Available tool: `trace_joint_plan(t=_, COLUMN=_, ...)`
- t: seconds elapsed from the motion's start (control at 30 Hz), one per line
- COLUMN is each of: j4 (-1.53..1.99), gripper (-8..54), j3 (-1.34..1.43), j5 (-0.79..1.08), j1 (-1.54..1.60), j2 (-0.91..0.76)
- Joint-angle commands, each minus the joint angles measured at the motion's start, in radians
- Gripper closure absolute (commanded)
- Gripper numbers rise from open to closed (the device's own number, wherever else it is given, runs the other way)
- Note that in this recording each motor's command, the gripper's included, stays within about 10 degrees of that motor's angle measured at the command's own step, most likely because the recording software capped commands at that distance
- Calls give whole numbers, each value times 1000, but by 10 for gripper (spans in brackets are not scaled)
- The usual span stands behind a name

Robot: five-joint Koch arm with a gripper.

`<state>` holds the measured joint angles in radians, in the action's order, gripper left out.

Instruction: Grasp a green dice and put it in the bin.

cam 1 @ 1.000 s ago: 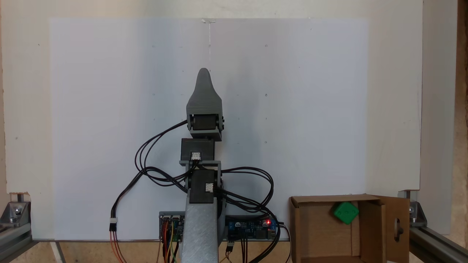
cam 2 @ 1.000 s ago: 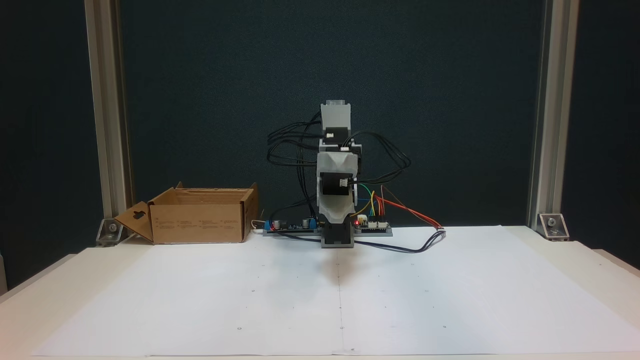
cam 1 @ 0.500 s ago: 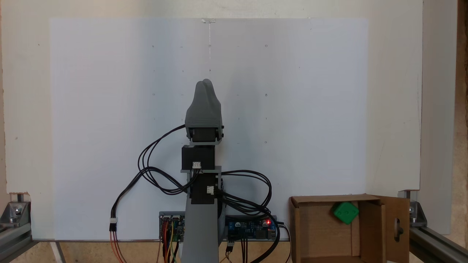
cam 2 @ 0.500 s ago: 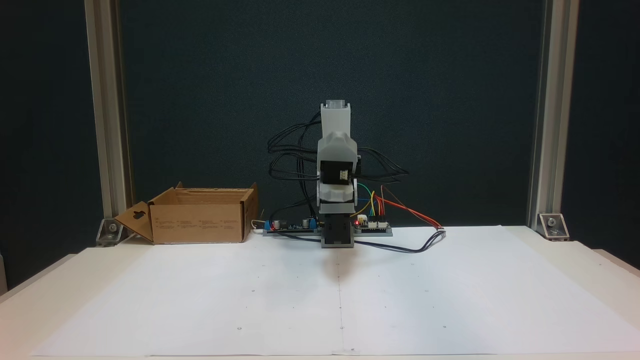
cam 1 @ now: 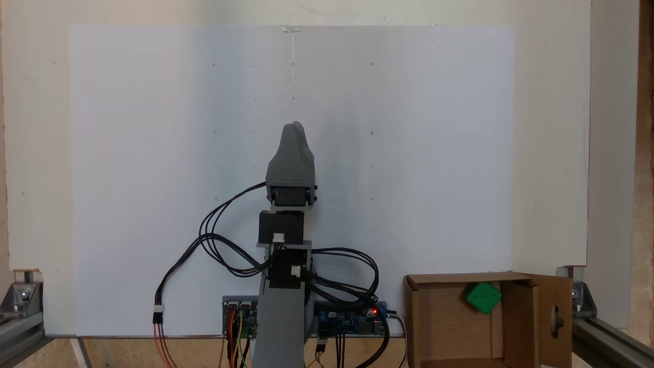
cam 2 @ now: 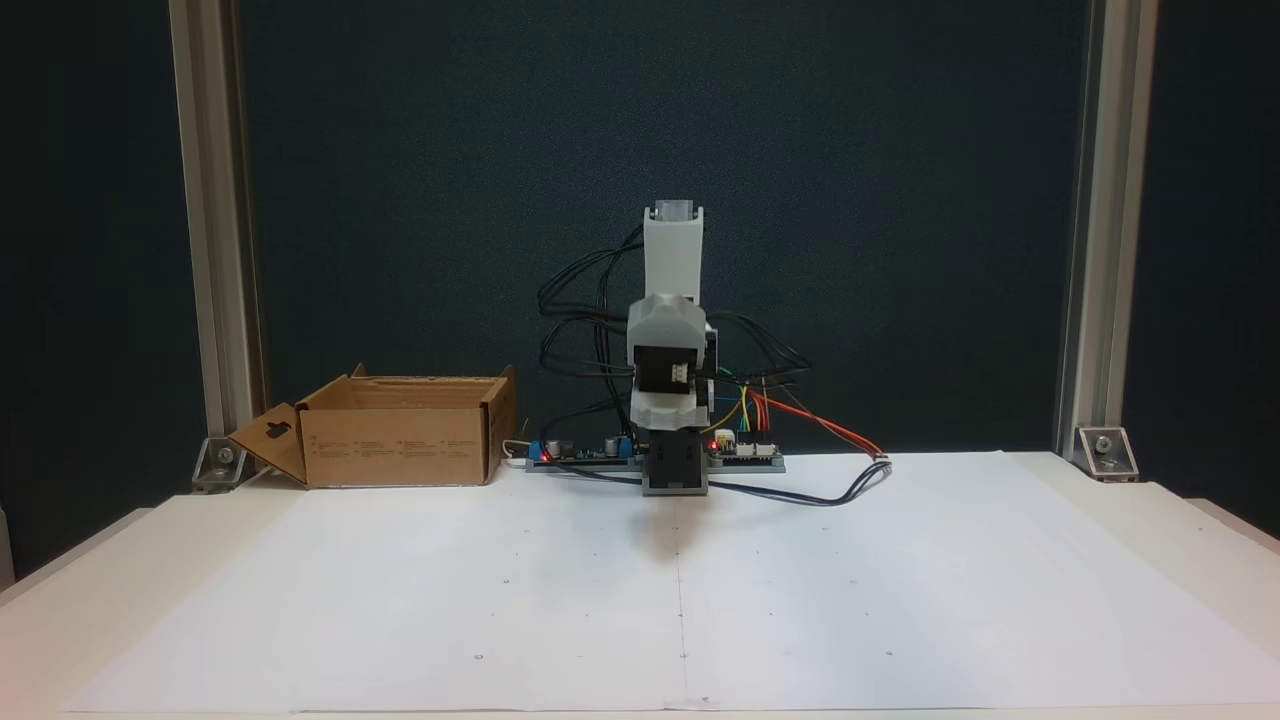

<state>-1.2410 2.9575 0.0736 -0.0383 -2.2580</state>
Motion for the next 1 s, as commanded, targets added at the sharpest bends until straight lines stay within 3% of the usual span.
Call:
trace_joint_plan(t=0.0, j4=-103, gripper=23, j3=-2, j5=-18, j1=-5, j2=-112)
trace_joint_plan(t=0.97, j4=-253, gripper=16, j3=167, j5=-18, j1=5, j2=-107)
